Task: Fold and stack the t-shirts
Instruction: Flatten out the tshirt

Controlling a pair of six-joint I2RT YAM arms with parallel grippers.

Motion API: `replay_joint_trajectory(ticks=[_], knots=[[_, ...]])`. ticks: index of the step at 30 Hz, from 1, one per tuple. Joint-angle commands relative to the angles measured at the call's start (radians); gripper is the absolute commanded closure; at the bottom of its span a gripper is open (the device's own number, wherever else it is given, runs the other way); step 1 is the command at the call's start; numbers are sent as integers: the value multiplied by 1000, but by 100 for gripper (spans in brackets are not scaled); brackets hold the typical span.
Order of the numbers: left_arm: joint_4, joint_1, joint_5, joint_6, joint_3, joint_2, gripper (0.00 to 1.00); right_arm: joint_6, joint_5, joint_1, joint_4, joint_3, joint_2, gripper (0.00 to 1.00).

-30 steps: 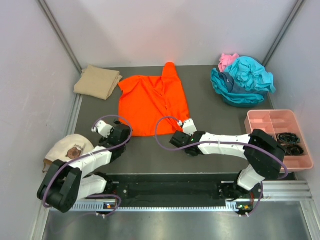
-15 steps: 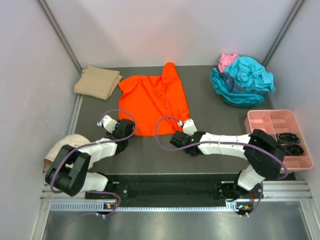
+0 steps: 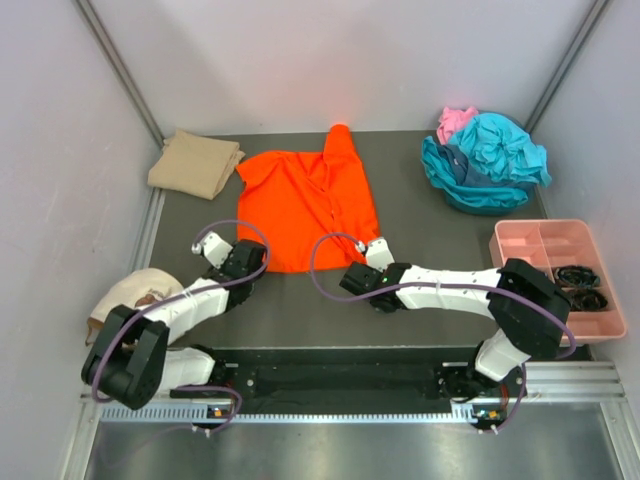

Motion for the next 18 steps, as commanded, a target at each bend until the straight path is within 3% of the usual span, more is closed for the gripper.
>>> replay_joint_trajectory(ticks=[1, 7, 14, 18], knots=[[-126, -1, -24, -8, 4, -88, 34, 9, 2, -4, 23, 40, -5, 100], [-180, 0, -26, -19, -6, -166, 29, 8, -6, -4, 28, 44, 5, 100], [-45, 0, 163, -117, -82, -252, 23, 2, -3, -4, 25, 47, 8, 100], [1, 0, 220, -164, -118, -287, 9, 3, -2, -2, 17, 48, 6, 100]])
